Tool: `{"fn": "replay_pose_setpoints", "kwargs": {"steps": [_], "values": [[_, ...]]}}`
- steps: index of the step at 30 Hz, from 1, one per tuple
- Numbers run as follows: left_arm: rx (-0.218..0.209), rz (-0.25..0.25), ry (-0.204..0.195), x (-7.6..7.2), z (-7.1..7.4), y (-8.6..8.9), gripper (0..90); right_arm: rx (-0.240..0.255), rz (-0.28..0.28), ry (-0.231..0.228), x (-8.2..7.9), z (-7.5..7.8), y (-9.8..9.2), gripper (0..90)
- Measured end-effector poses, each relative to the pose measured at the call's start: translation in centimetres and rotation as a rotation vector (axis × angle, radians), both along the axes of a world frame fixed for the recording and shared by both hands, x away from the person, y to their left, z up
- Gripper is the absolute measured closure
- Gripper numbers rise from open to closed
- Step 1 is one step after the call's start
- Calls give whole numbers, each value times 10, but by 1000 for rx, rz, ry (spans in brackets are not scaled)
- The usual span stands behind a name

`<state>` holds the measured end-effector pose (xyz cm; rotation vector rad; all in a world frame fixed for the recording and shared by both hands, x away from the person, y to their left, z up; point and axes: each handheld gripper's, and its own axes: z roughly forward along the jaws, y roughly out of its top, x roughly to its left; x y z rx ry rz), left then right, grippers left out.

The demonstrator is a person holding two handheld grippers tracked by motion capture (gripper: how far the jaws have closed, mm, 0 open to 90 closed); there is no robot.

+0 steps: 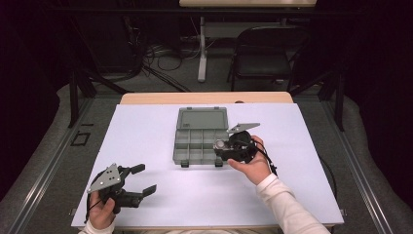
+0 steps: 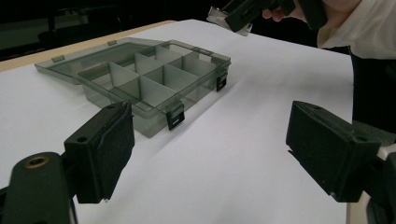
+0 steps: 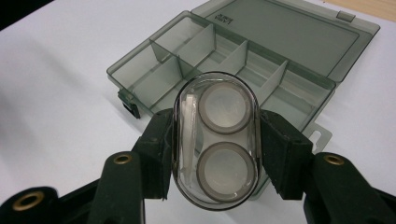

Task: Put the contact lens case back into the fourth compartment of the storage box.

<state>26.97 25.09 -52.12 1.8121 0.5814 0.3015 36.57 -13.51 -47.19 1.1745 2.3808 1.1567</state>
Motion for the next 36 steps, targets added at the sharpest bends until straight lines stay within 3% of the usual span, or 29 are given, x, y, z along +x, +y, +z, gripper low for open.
{"fn": "replay_pose_setpoints", "kwargs": {"steps": [8,20,36], "values": [[1,-2,-1,0,0,0,160,23,-16,-6,11,7,3,484],[0,-2,0,0,0,0,160,37,-43,-6,24,6,6,484],[-1,-4,0,0,0,0,160,37,-104,15,49,-7,6,484]]}}
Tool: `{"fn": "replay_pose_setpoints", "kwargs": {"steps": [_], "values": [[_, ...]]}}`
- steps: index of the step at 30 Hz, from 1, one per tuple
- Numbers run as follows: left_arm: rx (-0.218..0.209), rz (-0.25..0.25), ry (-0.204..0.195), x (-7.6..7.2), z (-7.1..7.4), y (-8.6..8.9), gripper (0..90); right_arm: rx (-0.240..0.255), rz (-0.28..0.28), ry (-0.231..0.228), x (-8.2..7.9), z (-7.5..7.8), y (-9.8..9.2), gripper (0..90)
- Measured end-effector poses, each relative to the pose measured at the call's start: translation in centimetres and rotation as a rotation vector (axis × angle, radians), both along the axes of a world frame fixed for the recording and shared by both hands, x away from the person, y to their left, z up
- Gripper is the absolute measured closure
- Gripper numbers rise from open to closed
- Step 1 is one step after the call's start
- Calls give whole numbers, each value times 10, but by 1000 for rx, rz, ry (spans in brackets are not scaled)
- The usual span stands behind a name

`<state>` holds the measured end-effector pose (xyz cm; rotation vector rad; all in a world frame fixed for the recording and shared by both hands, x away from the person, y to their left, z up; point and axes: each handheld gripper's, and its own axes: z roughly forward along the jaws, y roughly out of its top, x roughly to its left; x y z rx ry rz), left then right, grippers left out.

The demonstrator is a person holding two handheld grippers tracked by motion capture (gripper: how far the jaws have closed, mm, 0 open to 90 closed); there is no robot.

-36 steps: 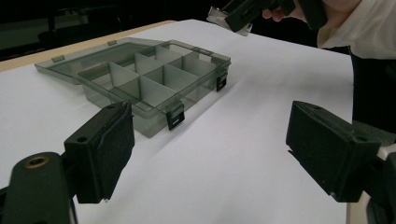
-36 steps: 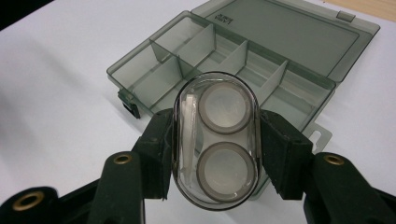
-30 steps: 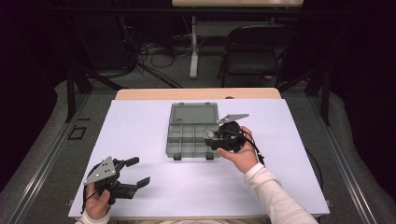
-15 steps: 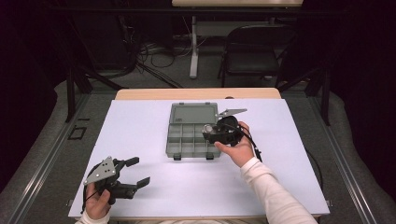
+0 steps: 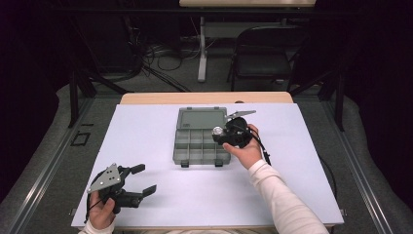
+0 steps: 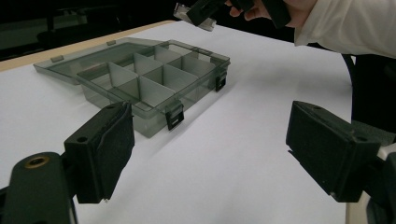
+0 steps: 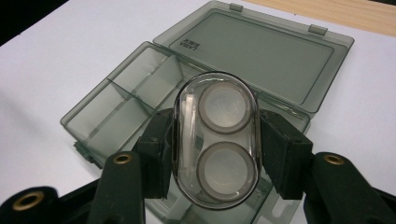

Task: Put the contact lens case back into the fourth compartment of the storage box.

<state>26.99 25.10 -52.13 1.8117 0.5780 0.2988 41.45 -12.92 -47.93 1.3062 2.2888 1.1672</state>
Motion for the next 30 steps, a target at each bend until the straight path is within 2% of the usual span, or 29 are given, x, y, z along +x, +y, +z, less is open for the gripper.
{"fn": "replay_pose_setpoints", "kwargs": {"steps": [15,30], "values": [[-1,-1,1,0,0,0,160,-6,-34,31,18,-16,0,483],[-2,-1,1,0,0,0,159,-11,-39,36,29,-32,3,484]]}}
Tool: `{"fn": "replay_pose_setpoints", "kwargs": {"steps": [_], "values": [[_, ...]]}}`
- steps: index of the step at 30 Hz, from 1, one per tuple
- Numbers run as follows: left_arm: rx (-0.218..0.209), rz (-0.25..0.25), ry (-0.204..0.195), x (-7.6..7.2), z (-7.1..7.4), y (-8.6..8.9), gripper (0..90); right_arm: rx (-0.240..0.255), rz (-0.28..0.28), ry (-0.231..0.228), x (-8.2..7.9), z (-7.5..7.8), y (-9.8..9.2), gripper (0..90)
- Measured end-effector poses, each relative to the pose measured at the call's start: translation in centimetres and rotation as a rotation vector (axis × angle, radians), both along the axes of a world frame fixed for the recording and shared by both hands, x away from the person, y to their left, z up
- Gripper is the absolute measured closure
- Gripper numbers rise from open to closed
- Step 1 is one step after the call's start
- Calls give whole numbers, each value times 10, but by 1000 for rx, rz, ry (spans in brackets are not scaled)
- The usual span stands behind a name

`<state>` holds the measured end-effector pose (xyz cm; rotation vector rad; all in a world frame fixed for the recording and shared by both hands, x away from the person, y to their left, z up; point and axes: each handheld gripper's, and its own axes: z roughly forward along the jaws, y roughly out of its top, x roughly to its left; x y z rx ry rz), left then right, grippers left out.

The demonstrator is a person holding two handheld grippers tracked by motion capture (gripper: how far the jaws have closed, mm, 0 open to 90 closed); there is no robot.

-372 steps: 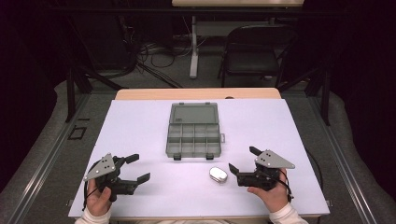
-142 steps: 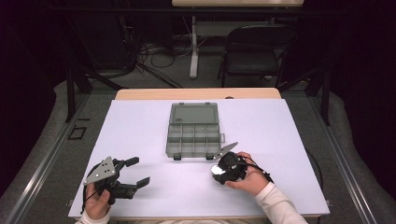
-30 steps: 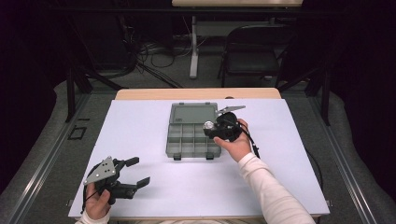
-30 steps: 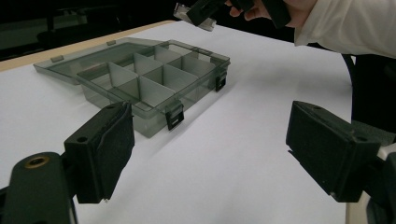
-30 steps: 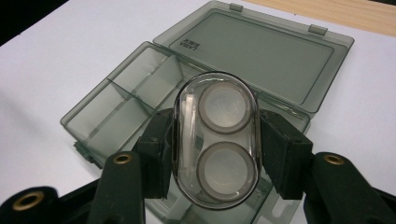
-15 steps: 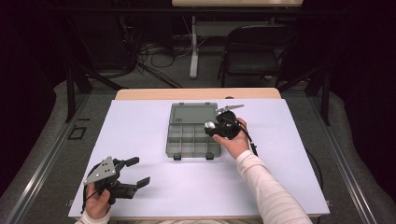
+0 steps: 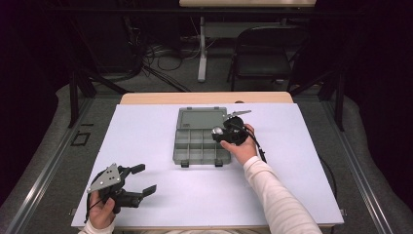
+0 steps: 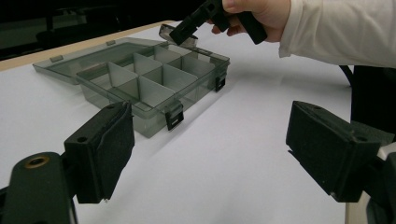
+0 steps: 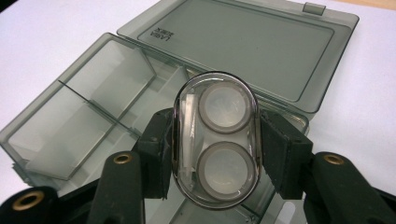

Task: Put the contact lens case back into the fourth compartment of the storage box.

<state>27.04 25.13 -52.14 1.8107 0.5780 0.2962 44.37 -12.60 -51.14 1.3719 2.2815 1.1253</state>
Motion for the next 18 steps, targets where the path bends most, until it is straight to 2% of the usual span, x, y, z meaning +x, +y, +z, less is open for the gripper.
{"fn": "replay_pose_setpoints", "kwargs": {"steps": [18], "values": [[3,3,1,0,0,0,160,8,-19,-5,9,-12,-2,483]]}}
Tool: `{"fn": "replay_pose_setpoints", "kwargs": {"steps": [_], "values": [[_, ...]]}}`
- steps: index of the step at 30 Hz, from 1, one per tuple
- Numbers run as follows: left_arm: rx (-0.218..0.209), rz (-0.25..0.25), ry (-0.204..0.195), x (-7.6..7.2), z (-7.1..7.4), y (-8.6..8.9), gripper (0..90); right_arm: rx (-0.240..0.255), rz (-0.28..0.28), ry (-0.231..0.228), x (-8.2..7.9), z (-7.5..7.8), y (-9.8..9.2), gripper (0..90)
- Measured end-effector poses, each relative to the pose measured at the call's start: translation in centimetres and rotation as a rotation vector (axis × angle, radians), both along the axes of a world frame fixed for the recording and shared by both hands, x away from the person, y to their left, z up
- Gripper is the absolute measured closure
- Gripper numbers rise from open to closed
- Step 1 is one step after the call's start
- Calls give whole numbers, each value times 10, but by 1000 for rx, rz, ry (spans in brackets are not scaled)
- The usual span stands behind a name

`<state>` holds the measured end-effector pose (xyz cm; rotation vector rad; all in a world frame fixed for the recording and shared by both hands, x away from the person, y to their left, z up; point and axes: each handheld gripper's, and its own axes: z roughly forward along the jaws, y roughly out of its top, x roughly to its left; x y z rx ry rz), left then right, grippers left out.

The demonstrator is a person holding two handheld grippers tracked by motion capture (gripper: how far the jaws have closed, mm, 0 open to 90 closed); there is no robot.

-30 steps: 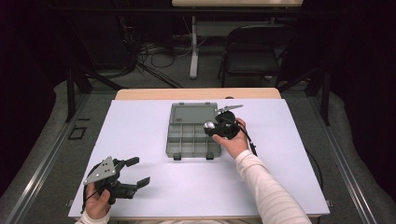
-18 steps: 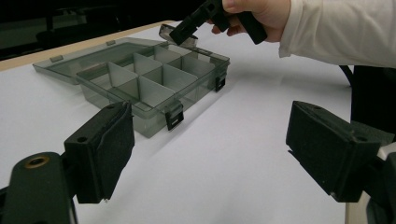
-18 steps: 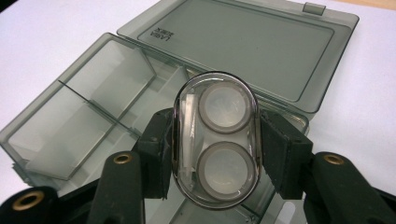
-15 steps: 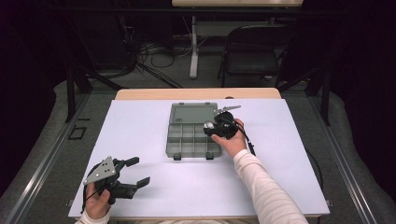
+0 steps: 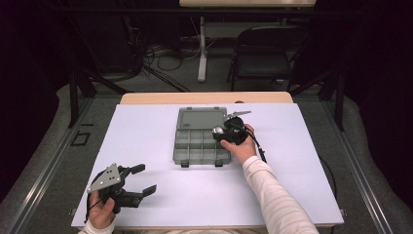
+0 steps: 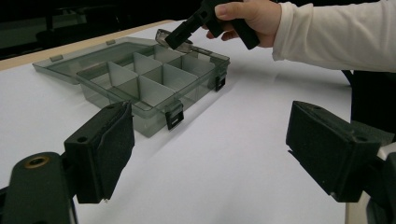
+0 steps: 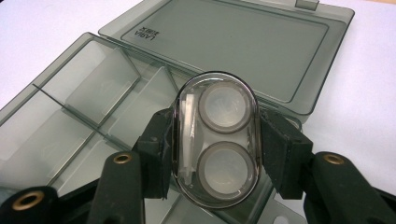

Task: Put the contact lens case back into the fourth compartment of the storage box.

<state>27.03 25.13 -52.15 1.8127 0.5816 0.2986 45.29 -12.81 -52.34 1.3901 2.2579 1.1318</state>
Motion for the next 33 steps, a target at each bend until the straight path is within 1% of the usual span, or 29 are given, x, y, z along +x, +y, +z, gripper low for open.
{"fn": "replay_pose_setpoints", "kwargs": {"steps": [3,6,12,14,18,21,22,23,25,28,30,33], "values": [[-1,-3,0,0,0,0,160,1,1,-1,1,-1,0,483],[1,2,0,0,0,0,160,-18,5,-12,1,-2,0,484],[2,4,3,1,0,0,160,-19,0,-14,1,-2,-1,476],[0,7,4,2,0,0,160,-28,2,-22,1,-2,-1,446],[0,1,6,3,-1,-1,159,-24,5,-24,0,-2,-1,425],[10,2,2,4,0,-2,160,-15,3,-32,-2,1,-1,379],[10,2,2,4,0,-2,160,-15,3,-32,-2,1,-1,379],[10,-1,2,4,-1,-2,160,-12,4,-35,-4,3,0,353],[8,2,4,5,-1,-3,160,-10,6,-37,-5,4,0,343],[5,-7,4,6,-1,-3,160,0,9,-53,-10,9,1,313],[6,-3,7,5,-1,-3,160,13,13,-52,-12,12,2,295],[4,0,3,5,-1,-2,159,20,23,-47,-15,14,4,277]]}}
